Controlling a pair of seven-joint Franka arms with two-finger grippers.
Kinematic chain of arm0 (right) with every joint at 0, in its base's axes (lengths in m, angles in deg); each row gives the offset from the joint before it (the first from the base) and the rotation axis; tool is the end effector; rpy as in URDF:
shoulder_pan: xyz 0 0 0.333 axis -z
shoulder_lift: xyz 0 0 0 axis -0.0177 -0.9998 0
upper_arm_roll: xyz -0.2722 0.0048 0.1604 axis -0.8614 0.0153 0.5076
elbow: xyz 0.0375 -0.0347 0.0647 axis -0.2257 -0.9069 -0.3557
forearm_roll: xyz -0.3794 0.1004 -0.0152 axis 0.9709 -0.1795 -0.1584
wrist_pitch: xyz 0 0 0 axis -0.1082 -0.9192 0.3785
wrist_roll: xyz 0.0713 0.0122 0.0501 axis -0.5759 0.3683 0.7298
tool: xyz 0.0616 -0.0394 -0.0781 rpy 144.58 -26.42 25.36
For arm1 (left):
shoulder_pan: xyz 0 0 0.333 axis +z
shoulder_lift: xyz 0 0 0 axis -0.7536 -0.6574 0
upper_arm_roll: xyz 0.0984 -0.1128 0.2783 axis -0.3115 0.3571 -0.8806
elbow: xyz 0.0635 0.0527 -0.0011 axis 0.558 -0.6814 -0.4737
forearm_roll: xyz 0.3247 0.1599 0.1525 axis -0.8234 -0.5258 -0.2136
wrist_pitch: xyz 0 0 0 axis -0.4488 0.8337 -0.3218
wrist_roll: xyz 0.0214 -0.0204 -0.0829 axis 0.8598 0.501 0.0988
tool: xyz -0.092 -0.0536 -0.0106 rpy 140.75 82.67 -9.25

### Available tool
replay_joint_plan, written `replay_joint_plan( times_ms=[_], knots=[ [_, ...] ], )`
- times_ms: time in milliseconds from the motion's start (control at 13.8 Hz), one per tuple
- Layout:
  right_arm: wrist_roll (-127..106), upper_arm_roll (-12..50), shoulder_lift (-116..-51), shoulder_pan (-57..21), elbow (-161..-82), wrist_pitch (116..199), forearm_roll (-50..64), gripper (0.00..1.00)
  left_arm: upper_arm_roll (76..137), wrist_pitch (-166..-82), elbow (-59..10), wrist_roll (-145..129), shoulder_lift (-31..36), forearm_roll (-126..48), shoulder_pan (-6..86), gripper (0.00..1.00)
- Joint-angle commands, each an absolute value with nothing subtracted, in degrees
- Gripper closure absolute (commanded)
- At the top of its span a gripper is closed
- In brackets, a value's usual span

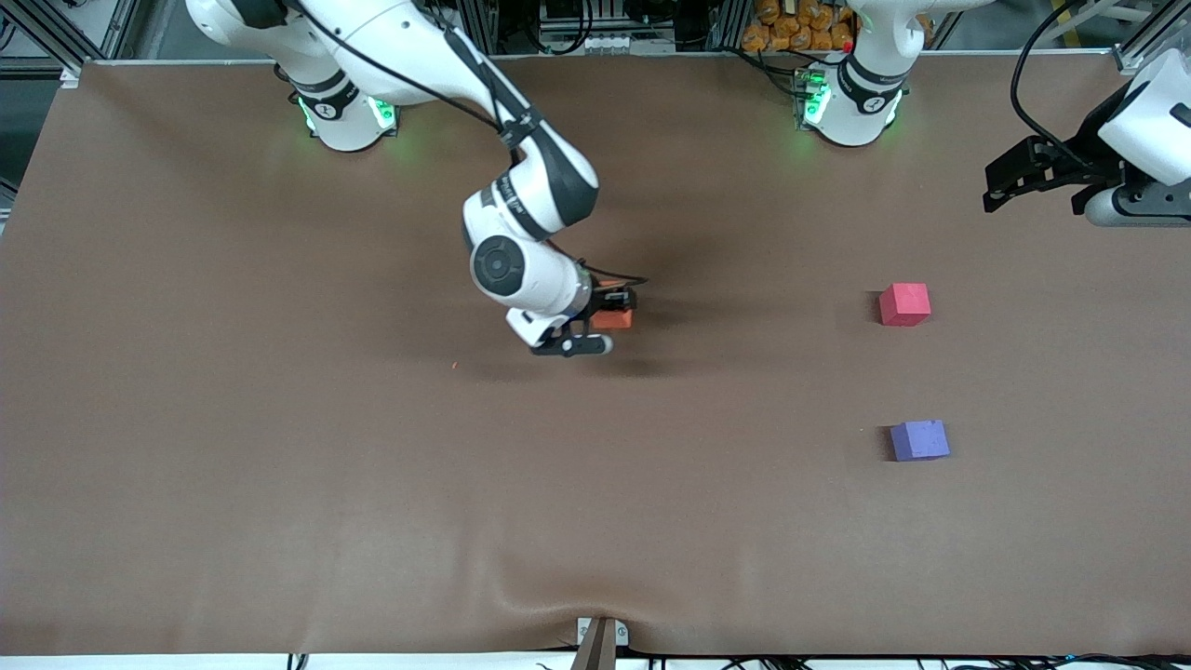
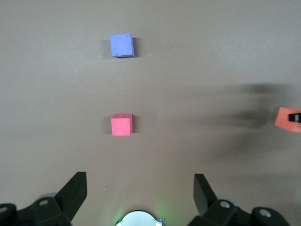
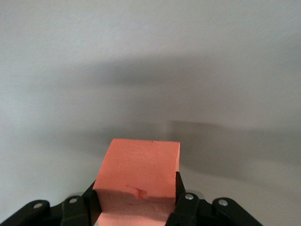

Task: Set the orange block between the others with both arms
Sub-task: 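Carry the orange cube with the right gripper toward the table middle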

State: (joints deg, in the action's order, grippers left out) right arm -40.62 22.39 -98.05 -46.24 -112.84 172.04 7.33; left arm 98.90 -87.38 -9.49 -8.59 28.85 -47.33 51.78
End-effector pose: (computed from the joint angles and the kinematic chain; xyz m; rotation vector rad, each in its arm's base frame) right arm 0.5029 0.4987 0.2551 -2.7165 0.1058 0.3290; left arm 0.5287 -0.0730 0.6591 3.1330 -0.0572 -0.1037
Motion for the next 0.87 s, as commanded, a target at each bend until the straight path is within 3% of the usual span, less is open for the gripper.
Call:
replay_joint_plan(
  times_ms=[0,727,800],
  knots=[
    [-43.4,21.7,-101.2,-48.5,-109.3,175.1,4.4,0.52,99.0,-86.4,-9.1,-9.2,28.9,-46.1,52.2,0.0],
    [-48.3,21.7,-106.7,-52.7,-105.5,181.1,4.4,0.47,99.1,-86.5,-9.2,-9.1,28.7,-46.5,51.8,0.0],
    [-48.3,21.6,-107.3,-53.0,-105.3,181.6,4.4,0.43,99.1,-86.5,-9.3,-9.1,28.7,-46.4,51.8,0.0]
  ],
)
